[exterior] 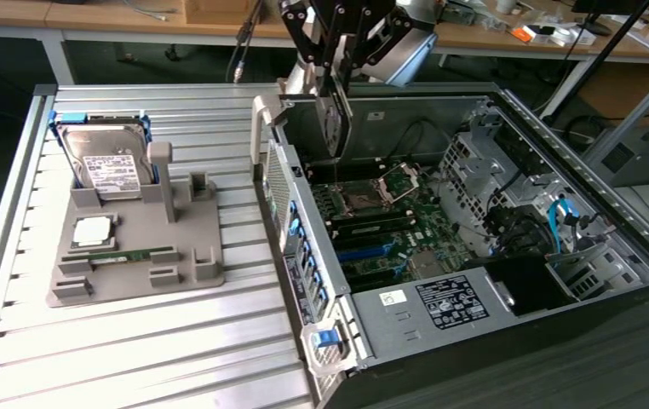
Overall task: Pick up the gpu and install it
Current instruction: 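Pick up the gpu and move the gpu toward the slot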
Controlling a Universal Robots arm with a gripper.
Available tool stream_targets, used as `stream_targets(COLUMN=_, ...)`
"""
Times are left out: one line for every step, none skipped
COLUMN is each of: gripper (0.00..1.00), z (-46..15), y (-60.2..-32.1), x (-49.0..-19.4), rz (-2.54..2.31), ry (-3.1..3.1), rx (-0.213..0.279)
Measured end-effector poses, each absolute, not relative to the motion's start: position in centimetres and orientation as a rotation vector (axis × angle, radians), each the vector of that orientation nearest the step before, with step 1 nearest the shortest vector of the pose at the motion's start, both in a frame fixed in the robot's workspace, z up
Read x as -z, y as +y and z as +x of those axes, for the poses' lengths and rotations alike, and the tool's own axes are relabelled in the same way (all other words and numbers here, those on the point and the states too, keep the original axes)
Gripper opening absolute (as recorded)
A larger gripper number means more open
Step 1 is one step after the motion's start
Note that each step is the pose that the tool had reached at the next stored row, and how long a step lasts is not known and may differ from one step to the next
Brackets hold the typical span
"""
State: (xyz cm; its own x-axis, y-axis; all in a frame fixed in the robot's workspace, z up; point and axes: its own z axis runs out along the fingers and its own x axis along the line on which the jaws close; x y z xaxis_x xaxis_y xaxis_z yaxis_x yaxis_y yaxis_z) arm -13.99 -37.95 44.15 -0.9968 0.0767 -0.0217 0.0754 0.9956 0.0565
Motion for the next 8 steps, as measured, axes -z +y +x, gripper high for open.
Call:
stream_targets(gripper=0.27, z=-13.92, y=-37.95, x=-44.14, rz=0.119, ry=3.114, rx=-0.087)
stream_targets(gripper=0.27, z=-13.86, y=-37.95, x=-44.12, rz=0.119, ry=3.114, rx=-0.087)
stream_targets(gripper=0.27, z=-13.80, y=-37.96, x=-44.09, rz=0.119, ry=3.114, rx=-0.087)
stream_targets(gripper=0.27, z=-13.73, y=-37.95, x=-44.06, rz=0.119, ry=3.114, rx=-0.087)
stream_targets(gripper=0.27, z=-13.64, y=-37.95, x=-44.03, rz=0.119, ry=3.114, rx=-0.087)
stream_targets(gripper=0.27, z=-13.53, y=-37.95, x=-44.00, rz=0.119, ry=3.114, rx=-0.087)
stream_targets(gripper=0.27, z=-13.28, y=-37.96, x=-43.94, rz=0.119, ry=3.114, rx=-0.087)
stream_targets(gripper=0.27, z=-13.00, y=-37.95, x=-43.88, rz=0.119, ry=3.114, rx=-0.087)
